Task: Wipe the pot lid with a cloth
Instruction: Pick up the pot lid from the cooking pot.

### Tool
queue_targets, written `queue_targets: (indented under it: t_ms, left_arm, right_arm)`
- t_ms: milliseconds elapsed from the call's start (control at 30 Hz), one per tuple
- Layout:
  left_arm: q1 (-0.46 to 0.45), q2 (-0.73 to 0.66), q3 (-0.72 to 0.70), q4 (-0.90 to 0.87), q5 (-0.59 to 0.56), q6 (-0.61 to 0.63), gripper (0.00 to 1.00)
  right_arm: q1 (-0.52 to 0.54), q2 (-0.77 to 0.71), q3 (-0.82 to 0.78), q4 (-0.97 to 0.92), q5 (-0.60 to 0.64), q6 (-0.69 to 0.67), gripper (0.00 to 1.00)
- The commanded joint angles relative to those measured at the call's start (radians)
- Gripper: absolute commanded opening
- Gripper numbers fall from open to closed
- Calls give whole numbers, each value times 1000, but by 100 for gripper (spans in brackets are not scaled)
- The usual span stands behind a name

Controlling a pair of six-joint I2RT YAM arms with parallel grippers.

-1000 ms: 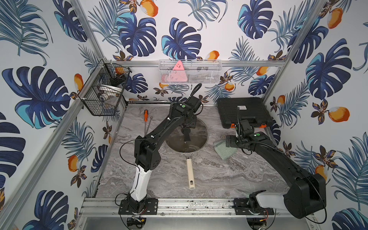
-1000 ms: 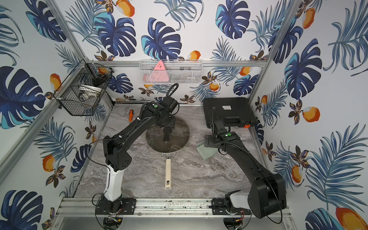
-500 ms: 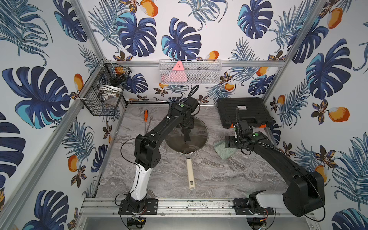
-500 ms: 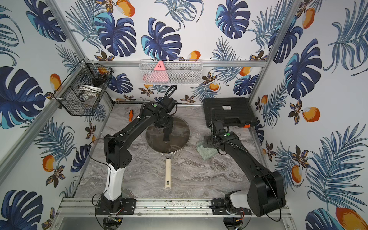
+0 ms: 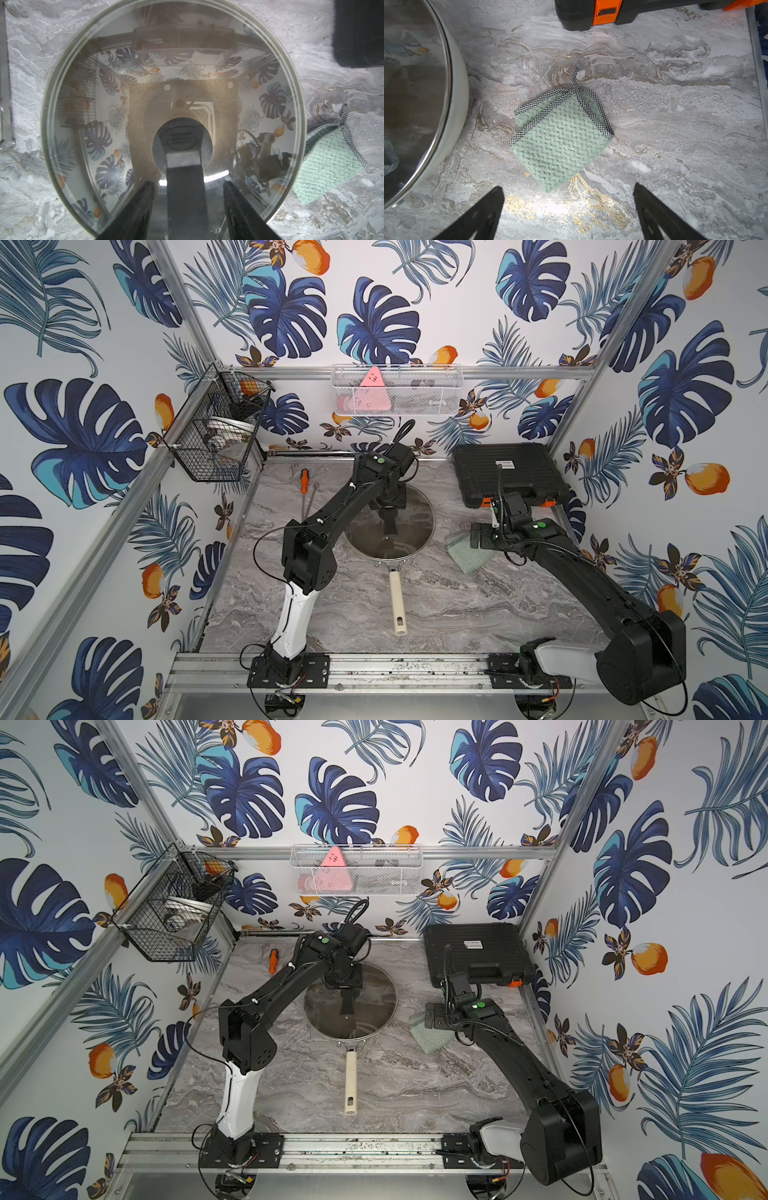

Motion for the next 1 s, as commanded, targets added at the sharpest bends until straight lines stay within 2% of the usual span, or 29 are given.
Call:
queue_targets:
  t_ms: [0, 400, 967]
  left_arm:
    - [-9, 27, 36, -37, -29, -29, 59]
    - [-19, 32, 55, -53, -93, -29, 59]
    - [-6, 28, -18, 17, -73, -33, 56]
  right_arm:
    - [3, -8, 0, 10, -7, 1, 100]
    - [6, -3, 0, 8, 0, 1, 100]
    - [14, 5, -4, 8, 13, 1, 100]
